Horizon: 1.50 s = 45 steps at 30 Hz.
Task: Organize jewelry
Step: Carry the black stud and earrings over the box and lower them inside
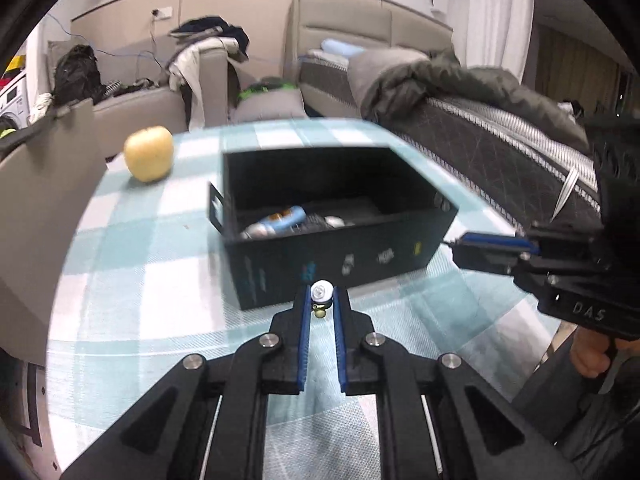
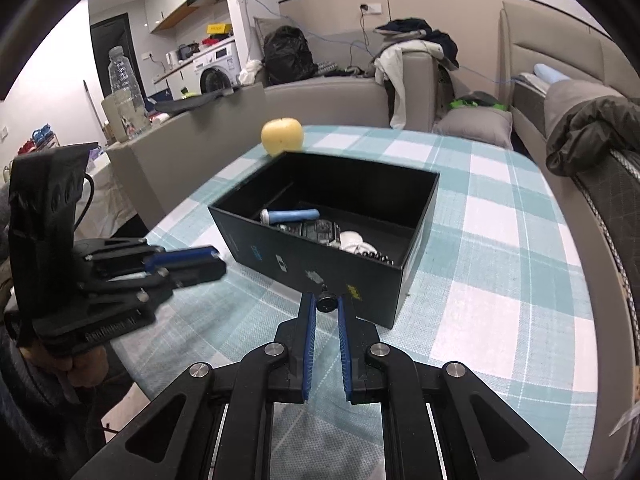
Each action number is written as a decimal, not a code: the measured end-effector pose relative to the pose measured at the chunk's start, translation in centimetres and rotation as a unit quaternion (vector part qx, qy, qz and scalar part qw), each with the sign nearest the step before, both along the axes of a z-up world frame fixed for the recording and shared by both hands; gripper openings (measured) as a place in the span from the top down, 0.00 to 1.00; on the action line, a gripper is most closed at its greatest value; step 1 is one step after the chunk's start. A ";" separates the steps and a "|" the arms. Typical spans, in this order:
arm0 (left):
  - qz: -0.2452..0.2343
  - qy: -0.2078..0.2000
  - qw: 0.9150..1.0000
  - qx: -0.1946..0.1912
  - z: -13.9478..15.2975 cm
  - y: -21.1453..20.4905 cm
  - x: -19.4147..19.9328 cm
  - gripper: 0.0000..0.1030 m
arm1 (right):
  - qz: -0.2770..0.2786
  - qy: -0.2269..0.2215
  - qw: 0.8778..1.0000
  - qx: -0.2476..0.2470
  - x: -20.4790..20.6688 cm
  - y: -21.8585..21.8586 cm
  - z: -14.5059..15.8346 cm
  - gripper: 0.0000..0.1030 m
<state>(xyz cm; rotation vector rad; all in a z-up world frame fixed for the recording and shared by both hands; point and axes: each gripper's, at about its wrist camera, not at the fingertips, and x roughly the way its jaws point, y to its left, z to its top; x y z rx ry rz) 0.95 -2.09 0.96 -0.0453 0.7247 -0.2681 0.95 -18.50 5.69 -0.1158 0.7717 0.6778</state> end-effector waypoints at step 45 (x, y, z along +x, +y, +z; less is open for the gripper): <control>0.042 -0.090 0.995 0.019 10.8 0.2 2.4 0.94 | -0.040 -0.032 0.994 0.096 3.6 -1.8 9.8 0.90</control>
